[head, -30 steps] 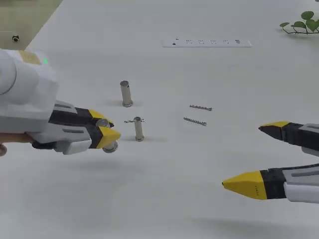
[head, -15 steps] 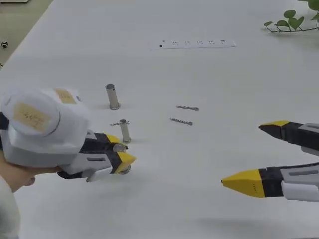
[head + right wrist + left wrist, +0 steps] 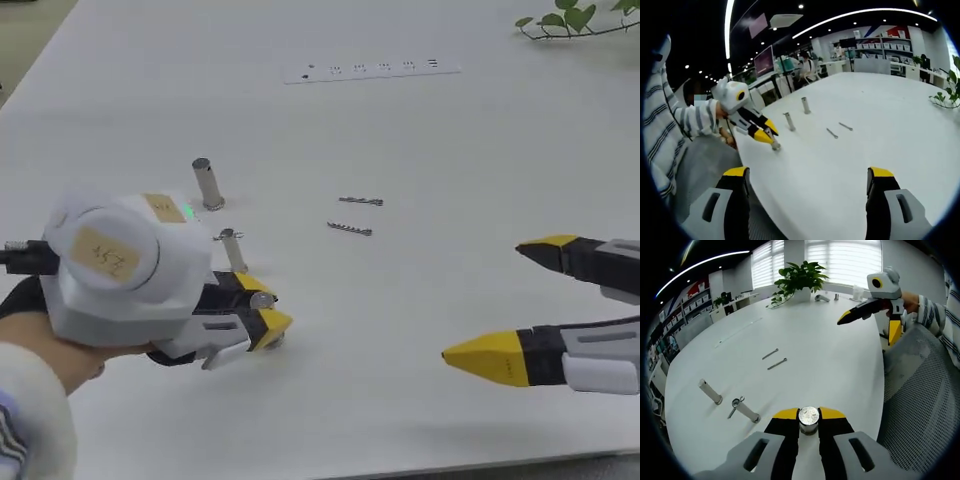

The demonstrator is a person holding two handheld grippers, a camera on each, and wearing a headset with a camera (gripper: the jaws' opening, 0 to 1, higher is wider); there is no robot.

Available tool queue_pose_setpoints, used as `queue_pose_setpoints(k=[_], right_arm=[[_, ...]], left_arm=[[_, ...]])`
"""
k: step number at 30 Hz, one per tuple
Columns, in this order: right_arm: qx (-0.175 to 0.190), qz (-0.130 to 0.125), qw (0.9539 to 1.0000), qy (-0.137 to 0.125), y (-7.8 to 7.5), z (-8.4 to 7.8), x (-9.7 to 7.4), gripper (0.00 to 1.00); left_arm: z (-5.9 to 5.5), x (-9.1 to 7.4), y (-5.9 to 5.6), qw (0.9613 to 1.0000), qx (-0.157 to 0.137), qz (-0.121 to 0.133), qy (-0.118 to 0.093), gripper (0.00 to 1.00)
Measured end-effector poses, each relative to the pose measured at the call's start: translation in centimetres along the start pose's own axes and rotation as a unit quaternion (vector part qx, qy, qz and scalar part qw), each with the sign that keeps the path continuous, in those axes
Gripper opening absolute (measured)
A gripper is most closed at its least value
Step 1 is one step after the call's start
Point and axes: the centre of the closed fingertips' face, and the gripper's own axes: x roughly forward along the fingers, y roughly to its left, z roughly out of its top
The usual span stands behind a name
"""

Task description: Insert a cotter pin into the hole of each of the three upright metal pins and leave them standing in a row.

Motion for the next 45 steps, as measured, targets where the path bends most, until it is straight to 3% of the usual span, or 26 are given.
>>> queue_pose_setpoints(k=[9, 22, 26, 39, 45], right_arm=[[-0.007, 0.003, 1.0000, 0.005, 0.2, -0.4, 0.3, 0.96], [-0.005, 0.011, 0.9998, 0.015, 0.6, -1.0, 0.7, 0.96], [-0.003, 0.010, 0.9998, 0.017, 0.5, -1.0, 0.8, 0.96], [-0.015, 0.020, 0.9993, 0.027, 0.7, -0.6, 1.2, 0.96], [-0.018, 0.024, 0.9990, 0.032, 0.9, -0.6, 1.3, 0.96]], left_arm=[[-0.4, 0.3, -0.6, 0.9998, 0.011, -0.015, 0.008, 0.12], [-0.1, 0.5, -0.8, 0.9995, 0.023, -0.022, -0.001, 0.12], [0.0, 0.5, -0.9, 0.9995, 0.021, -0.020, -0.014, 0.14], [-1.4, -0.9, -1.3, 0.9989, 0.034, -0.030, -0.009, 0.40], [-1.9, -2.1, -1.2, 0.9990, 0.004, -0.032, -0.030, 0.57]])
